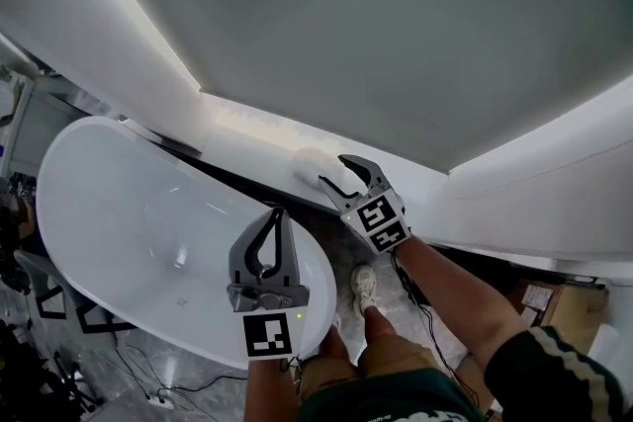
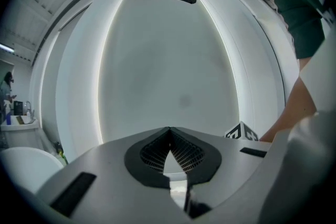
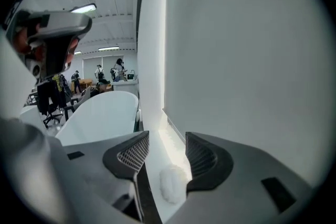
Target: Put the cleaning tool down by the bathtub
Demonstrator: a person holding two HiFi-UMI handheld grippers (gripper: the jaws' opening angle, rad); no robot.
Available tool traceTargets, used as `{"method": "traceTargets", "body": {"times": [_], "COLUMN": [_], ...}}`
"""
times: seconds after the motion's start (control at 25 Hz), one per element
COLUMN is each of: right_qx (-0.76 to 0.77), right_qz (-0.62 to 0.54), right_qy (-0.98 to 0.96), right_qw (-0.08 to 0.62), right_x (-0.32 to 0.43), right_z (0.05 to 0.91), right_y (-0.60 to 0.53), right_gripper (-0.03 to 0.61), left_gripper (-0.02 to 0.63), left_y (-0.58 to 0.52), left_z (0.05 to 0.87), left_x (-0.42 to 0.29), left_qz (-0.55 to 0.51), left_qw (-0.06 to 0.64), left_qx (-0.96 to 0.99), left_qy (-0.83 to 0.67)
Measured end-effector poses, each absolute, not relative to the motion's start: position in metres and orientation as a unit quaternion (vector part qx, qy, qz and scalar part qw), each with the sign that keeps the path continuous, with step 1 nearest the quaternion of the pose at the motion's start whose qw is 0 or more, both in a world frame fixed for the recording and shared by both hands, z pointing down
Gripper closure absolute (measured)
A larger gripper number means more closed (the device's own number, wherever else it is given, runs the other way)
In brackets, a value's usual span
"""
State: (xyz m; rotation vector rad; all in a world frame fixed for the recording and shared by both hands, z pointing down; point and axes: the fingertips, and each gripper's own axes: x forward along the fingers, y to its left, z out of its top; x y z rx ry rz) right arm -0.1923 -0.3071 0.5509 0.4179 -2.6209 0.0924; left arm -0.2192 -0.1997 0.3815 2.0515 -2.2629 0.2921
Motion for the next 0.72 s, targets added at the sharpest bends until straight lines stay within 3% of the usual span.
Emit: {"method": "traceTargets", "body": {"times": [0.72], "right_qx": [0.160], "right_qz": [0.013], "right_qy": [-0.984], "right_qw": [0.079], "right_x": [-0.119], "right_z": [0.315], "right_y": [-0.242], "right_gripper": [0.359], "left_gripper": [0.607], "left_y": [-0.187], "left_z": [0.250], "left_x": [-0.185], "left_qz": [0.057], "left_qw": [-0.009], "left_qx": [0.699], "left_qy": [-0.713]}}
